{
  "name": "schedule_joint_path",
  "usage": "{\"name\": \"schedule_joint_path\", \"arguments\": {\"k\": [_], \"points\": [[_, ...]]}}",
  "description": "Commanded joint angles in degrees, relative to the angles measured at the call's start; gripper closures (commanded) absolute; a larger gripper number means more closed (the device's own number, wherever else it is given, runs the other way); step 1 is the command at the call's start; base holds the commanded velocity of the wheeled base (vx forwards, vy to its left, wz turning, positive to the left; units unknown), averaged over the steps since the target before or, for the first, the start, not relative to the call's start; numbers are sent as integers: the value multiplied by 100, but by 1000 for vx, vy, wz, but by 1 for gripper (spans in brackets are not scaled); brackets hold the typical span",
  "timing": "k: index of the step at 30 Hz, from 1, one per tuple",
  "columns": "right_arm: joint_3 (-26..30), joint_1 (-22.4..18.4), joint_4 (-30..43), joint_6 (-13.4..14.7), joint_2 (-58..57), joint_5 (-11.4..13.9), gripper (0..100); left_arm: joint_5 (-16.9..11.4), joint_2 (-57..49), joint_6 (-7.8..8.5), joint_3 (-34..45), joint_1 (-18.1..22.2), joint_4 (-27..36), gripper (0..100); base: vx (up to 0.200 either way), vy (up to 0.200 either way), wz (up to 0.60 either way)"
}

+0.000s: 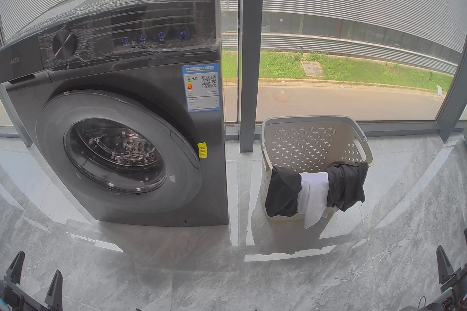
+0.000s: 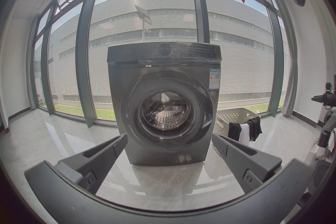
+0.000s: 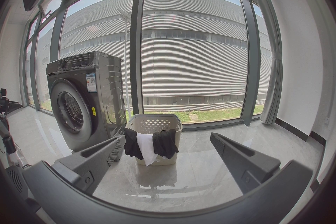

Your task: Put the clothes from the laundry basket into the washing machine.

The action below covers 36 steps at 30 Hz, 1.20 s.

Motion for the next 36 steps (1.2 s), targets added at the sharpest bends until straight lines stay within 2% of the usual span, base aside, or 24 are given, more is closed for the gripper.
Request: {"name": "schedule_joint_path", "arguments": {"k": [1, 36], "points": [[101, -2, -4, 2, -75, 0, 0, 2, -93, 1, 92, 1, 1, 0, 0, 200, 0], [101, -2, -4, -7, -75, 9, 0, 2, -93, 1, 92, 1, 1, 0, 0, 200, 0]]}}
